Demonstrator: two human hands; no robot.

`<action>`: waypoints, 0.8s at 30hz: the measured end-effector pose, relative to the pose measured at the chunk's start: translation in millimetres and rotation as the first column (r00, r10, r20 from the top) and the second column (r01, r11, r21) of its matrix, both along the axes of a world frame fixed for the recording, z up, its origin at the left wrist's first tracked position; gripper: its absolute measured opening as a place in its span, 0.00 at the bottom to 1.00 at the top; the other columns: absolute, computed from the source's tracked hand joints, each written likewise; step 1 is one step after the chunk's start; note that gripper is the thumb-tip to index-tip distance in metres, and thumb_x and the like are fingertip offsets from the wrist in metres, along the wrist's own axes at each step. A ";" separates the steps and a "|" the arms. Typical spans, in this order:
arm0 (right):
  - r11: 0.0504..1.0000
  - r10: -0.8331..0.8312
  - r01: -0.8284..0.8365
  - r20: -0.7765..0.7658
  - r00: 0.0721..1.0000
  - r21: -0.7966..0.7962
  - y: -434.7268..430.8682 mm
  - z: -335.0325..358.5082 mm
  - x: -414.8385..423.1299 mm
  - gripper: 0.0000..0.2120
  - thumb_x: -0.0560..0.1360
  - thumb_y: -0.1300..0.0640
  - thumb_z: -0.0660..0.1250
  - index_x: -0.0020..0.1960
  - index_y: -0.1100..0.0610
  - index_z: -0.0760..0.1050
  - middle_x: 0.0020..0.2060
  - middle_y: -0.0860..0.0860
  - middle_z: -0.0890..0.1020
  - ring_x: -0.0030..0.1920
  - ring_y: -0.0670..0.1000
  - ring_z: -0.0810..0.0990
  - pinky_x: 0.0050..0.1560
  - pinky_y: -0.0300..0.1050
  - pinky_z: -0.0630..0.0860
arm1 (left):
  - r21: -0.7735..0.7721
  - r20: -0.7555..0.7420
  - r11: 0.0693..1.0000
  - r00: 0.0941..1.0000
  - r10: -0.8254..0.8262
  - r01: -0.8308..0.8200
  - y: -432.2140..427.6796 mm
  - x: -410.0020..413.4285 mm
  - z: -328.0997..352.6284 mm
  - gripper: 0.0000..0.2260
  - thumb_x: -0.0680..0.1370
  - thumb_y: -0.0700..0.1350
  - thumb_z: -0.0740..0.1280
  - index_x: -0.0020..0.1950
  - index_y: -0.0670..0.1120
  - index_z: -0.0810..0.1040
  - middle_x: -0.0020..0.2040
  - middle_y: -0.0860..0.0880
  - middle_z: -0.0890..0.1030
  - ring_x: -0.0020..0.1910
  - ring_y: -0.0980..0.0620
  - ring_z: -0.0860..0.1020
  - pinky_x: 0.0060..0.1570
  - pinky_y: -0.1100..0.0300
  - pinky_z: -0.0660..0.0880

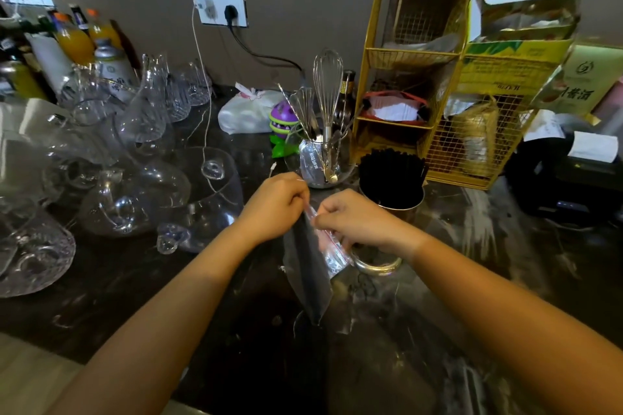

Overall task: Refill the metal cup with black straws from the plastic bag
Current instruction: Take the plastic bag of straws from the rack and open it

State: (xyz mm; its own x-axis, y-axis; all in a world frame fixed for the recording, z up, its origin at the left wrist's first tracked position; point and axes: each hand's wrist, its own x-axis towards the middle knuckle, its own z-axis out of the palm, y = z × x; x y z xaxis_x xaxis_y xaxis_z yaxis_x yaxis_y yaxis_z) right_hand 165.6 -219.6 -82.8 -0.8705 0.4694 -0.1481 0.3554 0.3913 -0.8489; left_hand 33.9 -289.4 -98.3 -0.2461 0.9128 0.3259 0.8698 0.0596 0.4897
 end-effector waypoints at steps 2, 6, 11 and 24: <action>0.999 0.007 -0.008 -0.017 1.000 -0.039 0.4 -1.9 -0.4 0.15 0.73 0.63 0.61 0.28 0.56 0.67 0.24 0.50 0.70 0.19 0.39 0.70 0.20 0.31 0.69 | 0.021 0.010 0.999 0.999 0.047 -0.047 -1.0 1.8 -3.8 0.06 0.71 0.34 0.61 0.42 0.38 0.77 0.53 0.38 0.77 0.55 0.42 0.73 0.55 0.50 0.69; 0.988 -0.004 -0.006 -0.067 0.998 -0.157 3.5 -5.5 0.9 0.15 0.75 0.61 0.62 0.29 0.57 0.69 0.22 0.48 0.74 0.21 0.42 0.73 0.23 0.33 0.72 | 0.134 0.132 0.969 0.972 0.192 -0.210 -7.1 4.4 -7.4 0.12 0.71 0.38 0.65 0.54 0.43 0.74 0.52 0.46 0.73 0.51 0.49 0.73 0.53 0.60 0.67; 0.977 -0.037 0.013 -0.107 0.994 -0.213 1.5 -15.0 -0.6 0.15 0.75 0.60 0.62 0.30 0.57 0.69 0.26 0.52 0.73 0.21 0.41 0.72 0.22 0.32 0.71 | -0.059 0.487 0.983 0.854 0.183 -0.176 -17.2 13.5 -6.4 0.11 0.74 0.45 0.63 0.32 0.46 0.74 0.27 0.51 0.74 0.28 0.54 0.73 0.35 0.59 0.71; 0.971 0.008 -0.038 -0.130 0.992 -0.235 7.0 -20.7 -1.5 0.11 0.70 0.61 0.69 0.29 0.58 0.73 0.15 0.45 0.75 0.19 0.40 0.72 0.21 0.29 0.68 | -0.238 0.738 0.970 0.660 0.142 0.057 -13.1 20.2 -3.5 0.14 0.76 0.50 0.60 0.33 0.45 0.76 0.25 0.51 0.77 0.25 0.57 0.74 0.22 0.68 0.70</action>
